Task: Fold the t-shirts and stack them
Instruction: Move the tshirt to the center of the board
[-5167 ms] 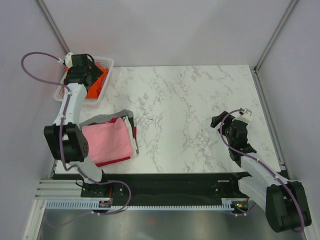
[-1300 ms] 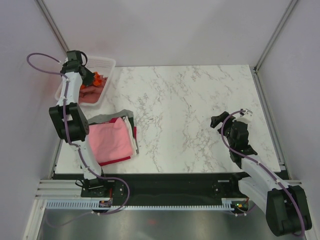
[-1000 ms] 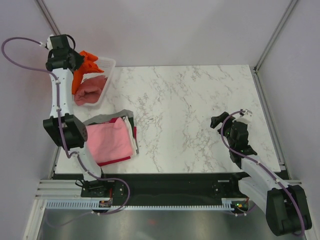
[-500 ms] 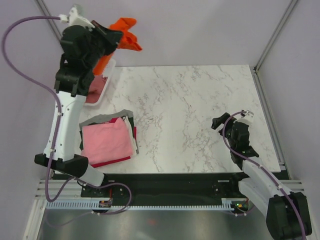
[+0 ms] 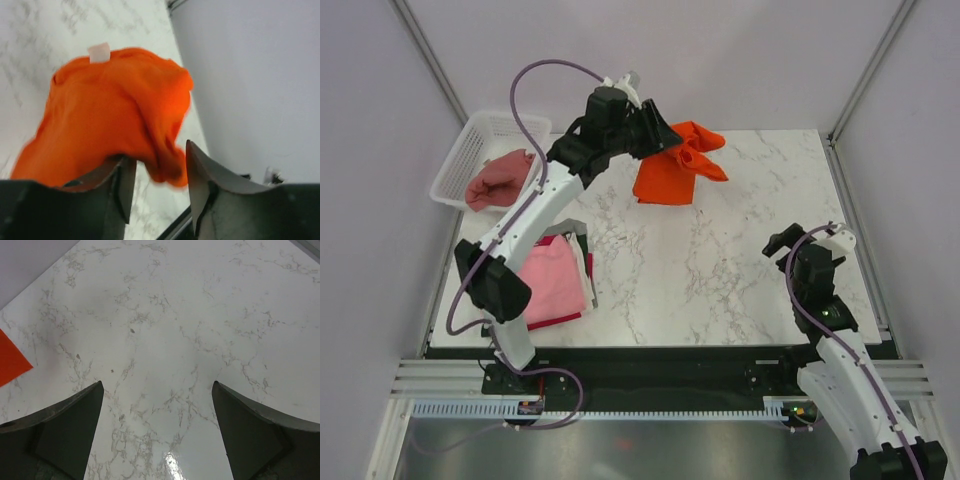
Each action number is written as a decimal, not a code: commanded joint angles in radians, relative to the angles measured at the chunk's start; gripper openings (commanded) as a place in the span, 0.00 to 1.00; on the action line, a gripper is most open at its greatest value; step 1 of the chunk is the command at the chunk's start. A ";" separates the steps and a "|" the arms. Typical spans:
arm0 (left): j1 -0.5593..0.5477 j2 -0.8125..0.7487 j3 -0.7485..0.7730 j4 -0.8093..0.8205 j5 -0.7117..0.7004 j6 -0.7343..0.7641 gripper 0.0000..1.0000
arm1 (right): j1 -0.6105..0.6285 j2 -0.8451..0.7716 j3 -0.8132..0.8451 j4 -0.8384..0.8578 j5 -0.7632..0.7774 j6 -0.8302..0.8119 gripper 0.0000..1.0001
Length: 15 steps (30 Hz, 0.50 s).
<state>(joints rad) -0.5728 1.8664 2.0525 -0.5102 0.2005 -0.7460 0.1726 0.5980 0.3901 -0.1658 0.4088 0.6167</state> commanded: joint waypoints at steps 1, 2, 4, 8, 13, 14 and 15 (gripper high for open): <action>0.011 -0.211 -0.261 0.071 -0.007 0.049 0.53 | -0.002 0.017 0.082 -0.093 0.058 -0.008 0.98; 0.011 -0.232 -0.329 0.070 -0.021 0.063 0.59 | -0.001 0.020 0.085 -0.097 0.052 -0.012 0.98; 0.011 -0.275 -0.529 0.067 -0.110 0.071 0.81 | -0.001 0.037 0.096 -0.103 0.044 -0.015 0.98; 0.011 -0.409 -0.787 0.079 -0.320 0.062 1.00 | -0.001 0.095 0.133 -0.112 -0.010 -0.032 0.97; 0.010 -0.481 -0.914 0.093 -0.375 0.140 0.99 | -0.002 0.193 0.187 -0.092 -0.194 -0.087 0.81; 0.010 -0.492 -0.925 0.104 -0.365 0.152 0.98 | -0.001 0.212 0.196 -0.090 -0.217 -0.094 0.77; 0.010 -0.512 -0.937 0.130 -0.334 0.171 0.96 | -0.001 0.250 0.214 -0.089 -0.258 -0.100 0.75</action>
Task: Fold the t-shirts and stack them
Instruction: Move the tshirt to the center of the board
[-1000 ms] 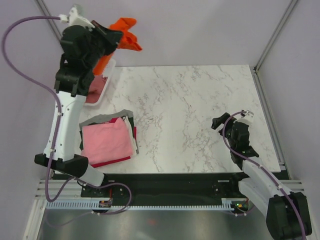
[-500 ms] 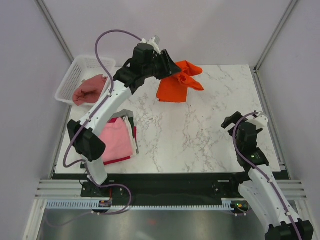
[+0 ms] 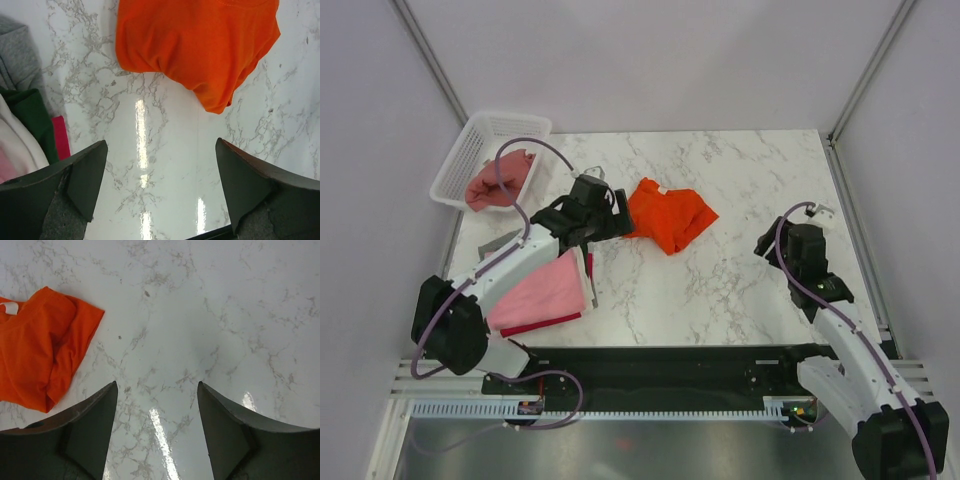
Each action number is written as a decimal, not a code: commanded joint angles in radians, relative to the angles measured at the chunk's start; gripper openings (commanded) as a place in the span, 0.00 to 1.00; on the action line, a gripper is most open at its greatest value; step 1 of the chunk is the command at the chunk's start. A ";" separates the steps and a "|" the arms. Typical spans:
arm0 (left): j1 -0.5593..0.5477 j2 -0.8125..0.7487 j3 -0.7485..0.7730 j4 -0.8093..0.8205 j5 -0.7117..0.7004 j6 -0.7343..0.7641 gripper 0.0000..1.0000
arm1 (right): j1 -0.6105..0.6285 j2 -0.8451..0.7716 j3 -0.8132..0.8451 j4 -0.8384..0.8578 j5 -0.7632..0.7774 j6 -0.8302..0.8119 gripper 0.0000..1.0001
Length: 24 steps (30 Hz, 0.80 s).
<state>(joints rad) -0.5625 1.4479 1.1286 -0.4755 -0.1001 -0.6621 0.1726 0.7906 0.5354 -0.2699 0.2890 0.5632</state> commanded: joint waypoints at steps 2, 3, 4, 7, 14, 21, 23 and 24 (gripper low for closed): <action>-0.002 -0.115 -0.056 0.129 0.018 0.102 0.93 | -0.001 0.097 0.087 0.018 -0.168 -0.068 0.69; -0.005 -0.132 -0.076 0.159 0.039 0.114 0.89 | 0.001 0.117 0.101 0.021 -0.177 -0.072 0.66; -0.007 -0.139 -0.125 0.229 0.060 0.116 0.88 | 0.001 0.154 0.109 0.026 -0.198 -0.077 0.64; -0.023 -0.162 -0.217 0.383 0.138 0.122 0.87 | 0.002 0.215 0.133 0.052 -0.220 -0.078 0.58; -0.045 -0.063 -0.153 0.413 0.210 0.191 0.82 | 0.050 0.401 0.222 0.107 -0.287 -0.082 0.49; -0.047 -0.058 -0.211 0.503 0.197 0.200 0.81 | 0.076 0.691 0.359 0.155 -0.259 -0.069 0.49; -0.047 -0.084 -0.242 0.535 0.197 0.213 0.82 | 0.076 0.755 0.418 0.161 -0.240 -0.075 0.47; -0.047 -0.092 -0.254 0.544 0.191 0.219 0.82 | 0.079 0.824 0.440 0.162 -0.225 -0.077 0.47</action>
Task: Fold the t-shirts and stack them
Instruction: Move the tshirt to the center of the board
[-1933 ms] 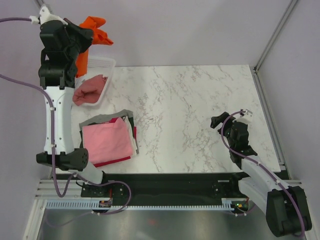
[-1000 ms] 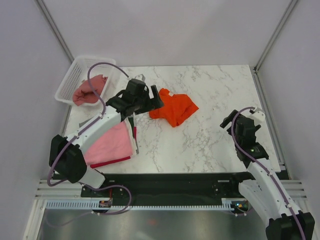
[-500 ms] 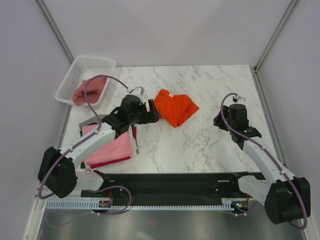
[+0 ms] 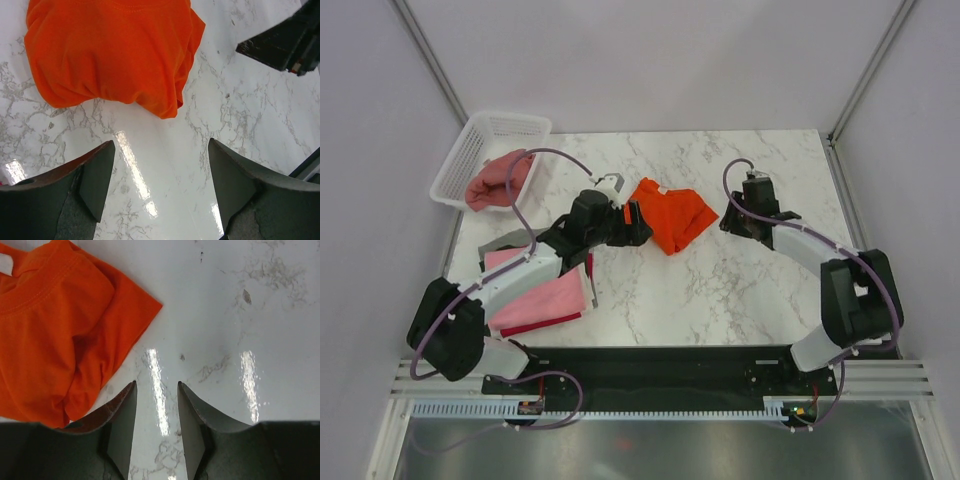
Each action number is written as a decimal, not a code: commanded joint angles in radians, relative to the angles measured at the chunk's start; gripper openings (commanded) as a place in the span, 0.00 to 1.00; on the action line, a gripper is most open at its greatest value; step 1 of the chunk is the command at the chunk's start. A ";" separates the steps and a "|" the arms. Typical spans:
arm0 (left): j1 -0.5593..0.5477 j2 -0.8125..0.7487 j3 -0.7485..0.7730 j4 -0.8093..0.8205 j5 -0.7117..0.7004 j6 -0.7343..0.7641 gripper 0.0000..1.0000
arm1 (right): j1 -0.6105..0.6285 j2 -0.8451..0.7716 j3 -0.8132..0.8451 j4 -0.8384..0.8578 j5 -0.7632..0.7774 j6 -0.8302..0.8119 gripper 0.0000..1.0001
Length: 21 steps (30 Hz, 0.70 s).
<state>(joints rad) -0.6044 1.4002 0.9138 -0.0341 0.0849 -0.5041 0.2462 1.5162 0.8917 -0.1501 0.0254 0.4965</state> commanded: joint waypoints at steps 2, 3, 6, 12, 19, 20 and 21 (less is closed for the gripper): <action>-0.003 -0.050 -0.036 0.105 -0.023 0.091 0.83 | 0.008 0.168 0.160 0.037 0.048 -0.016 0.45; -0.003 -0.056 -0.027 0.094 -0.042 0.096 0.83 | 0.016 0.233 0.186 0.027 0.054 -0.019 0.45; -0.003 -0.075 -0.067 0.124 -0.083 0.093 0.83 | 0.028 0.341 0.280 -0.006 0.090 -0.021 0.45; -0.003 -0.121 -0.136 0.189 -0.149 0.095 0.83 | 0.031 0.441 0.371 -0.031 0.122 -0.022 0.49; -0.003 -0.133 -0.155 0.197 -0.192 0.087 0.83 | 0.064 0.533 0.481 -0.111 0.159 -0.047 0.39; -0.003 -0.135 -0.153 0.197 -0.194 0.087 0.83 | 0.067 0.539 0.490 -0.117 0.163 -0.050 0.37; -0.003 -0.135 -0.151 0.191 -0.198 0.087 0.83 | 0.074 0.542 0.490 -0.120 0.166 -0.050 0.33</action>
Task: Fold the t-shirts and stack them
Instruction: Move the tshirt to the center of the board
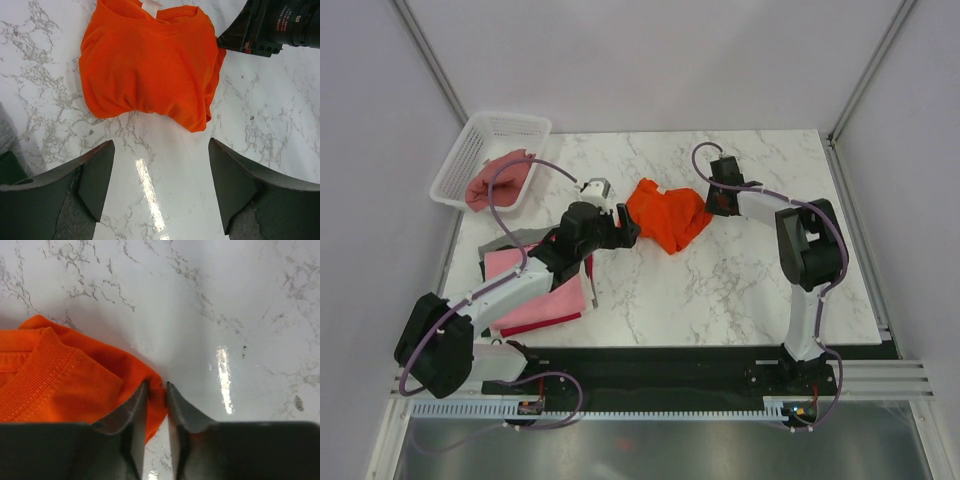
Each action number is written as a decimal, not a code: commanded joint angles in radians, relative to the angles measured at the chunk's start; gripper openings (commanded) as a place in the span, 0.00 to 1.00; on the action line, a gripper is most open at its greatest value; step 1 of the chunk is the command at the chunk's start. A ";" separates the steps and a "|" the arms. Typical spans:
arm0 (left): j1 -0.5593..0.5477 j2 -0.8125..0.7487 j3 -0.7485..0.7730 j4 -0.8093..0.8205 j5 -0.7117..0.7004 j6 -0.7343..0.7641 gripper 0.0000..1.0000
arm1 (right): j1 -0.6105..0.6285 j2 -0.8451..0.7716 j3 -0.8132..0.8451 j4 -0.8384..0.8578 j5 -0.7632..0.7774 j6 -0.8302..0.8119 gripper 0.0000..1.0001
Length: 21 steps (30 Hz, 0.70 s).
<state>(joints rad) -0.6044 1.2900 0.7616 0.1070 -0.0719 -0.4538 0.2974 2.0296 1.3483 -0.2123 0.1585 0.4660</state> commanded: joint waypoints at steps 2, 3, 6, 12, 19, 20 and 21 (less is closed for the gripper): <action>-0.003 -0.032 0.001 0.045 -0.055 0.037 0.83 | 0.026 0.017 0.028 -0.062 0.035 -0.021 0.20; -0.003 -0.037 -0.001 0.040 -0.063 0.033 0.83 | 0.028 0.011 0.025 -0.062 0.041 -0.024 0.04; -0.001 -0.057 -0.015 0.040 -0.085 0.023 0.84 | 0.026 -0.041 0.022 -0.081 0.067 -0.027 0.00; -0.001 -0.077 -0.027 0.043 -0.097 0.017 0.85 | -0.027 -0.235 0.093 -0.194 0.113 -0.038 0.00; -0.001 -0.075 -0.024 0.042 -0.085 0.009 0.85 | -0.038 -0.483 0.351 -0.266 0.053 -0.064 0.00; -0.001 -0.078 -0.022 0.042 -0.085 0.010 0.85 | -0.031 -0.512 0.383 -0.269 0.023 -0.066 0.00; -0.001 -0.080 -0.025 0.040 -0.086 0.009 0.85 | -0.008 -0.520 0.417 -0.283 0.012 -0.073 0.00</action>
<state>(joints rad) -0.6044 1.2346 0.7403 0.1070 -0.1329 -0.4541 0.2527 1.6119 1.6436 -0.4881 0.2096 0.4198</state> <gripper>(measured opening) 0.845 0.011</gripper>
